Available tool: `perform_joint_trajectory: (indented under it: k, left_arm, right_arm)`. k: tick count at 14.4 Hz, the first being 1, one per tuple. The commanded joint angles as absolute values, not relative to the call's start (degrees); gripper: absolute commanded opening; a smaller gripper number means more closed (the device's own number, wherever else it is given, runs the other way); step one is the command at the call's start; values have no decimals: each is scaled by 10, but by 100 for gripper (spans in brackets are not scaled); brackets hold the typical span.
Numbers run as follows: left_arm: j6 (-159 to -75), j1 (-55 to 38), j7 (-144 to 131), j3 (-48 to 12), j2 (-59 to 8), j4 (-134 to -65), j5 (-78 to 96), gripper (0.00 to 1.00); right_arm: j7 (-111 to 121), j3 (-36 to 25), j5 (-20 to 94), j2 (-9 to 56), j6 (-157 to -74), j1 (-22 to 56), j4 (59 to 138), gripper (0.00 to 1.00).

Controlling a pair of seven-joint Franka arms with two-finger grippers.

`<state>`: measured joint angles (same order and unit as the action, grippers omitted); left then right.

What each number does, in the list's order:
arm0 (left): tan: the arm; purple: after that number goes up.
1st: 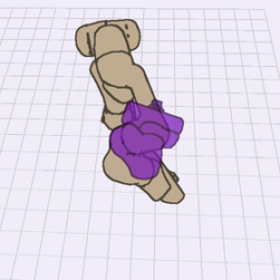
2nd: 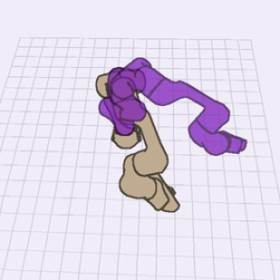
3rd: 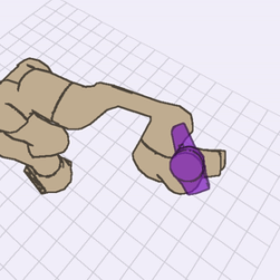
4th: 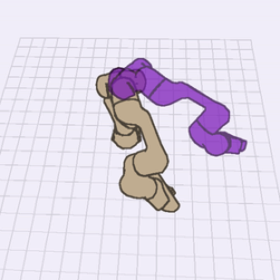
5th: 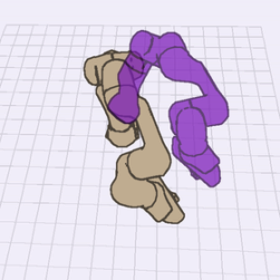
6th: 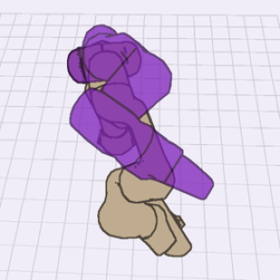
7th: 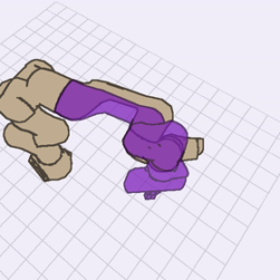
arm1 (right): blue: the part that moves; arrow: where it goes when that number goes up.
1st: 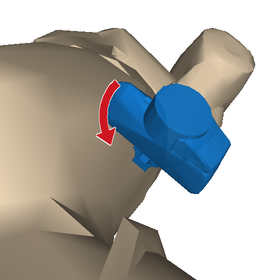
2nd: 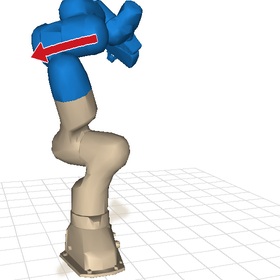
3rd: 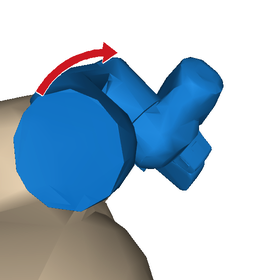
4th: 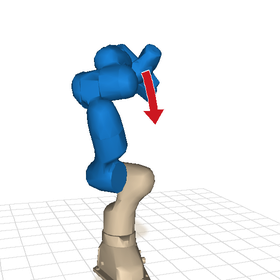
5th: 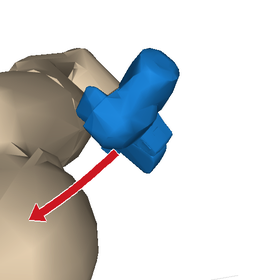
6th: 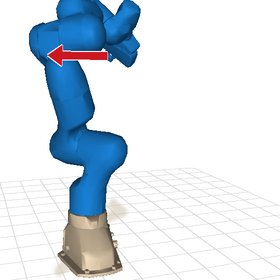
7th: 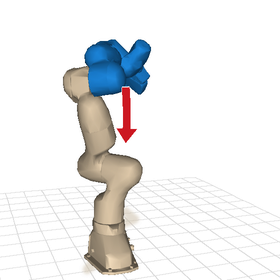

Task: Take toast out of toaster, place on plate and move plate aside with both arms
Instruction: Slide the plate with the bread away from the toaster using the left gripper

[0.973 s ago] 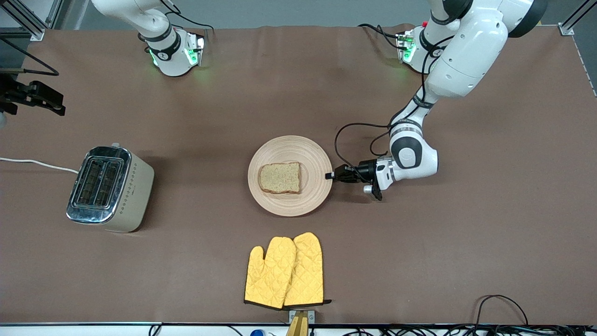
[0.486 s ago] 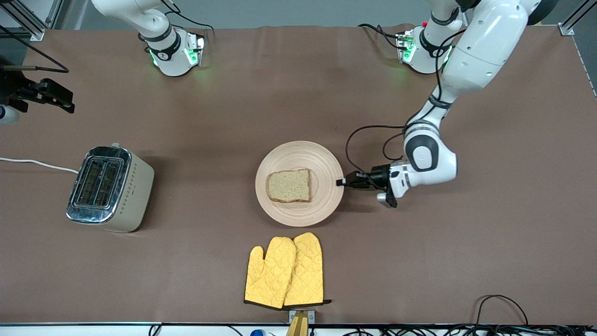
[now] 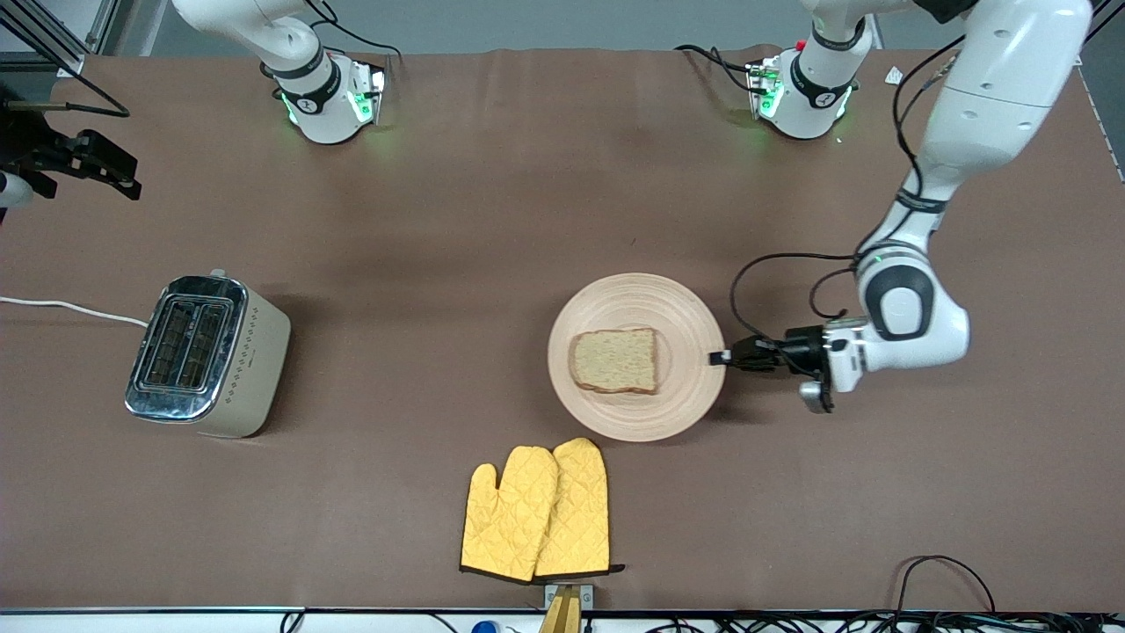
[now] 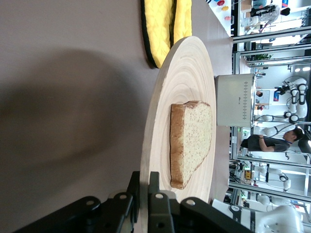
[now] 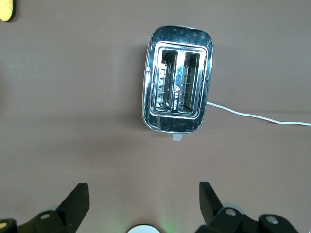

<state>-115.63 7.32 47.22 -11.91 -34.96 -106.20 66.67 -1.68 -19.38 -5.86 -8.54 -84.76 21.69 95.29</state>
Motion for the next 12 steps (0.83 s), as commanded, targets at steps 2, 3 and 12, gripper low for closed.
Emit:
perform_joint_trajectory:
  k: [2, 3, 12]
  left_arm:
    - [-1103, 147, 444, -126, -346, -1035, 608, 3]
    - [-1102, 166, 444, -126, -352, -1027, 591, 3]
    - [-1075, 287, 454, -126, -403, -953, 502, 4]
  right_arm:
    - [-33, -191, -70, -152, -876, 217, 1033, 100]
    - [-35, -191, -69, -152, -874, 215, 1031, 100]
    - [-78, -190, -67, -150, -853, 208, 1021, 100]
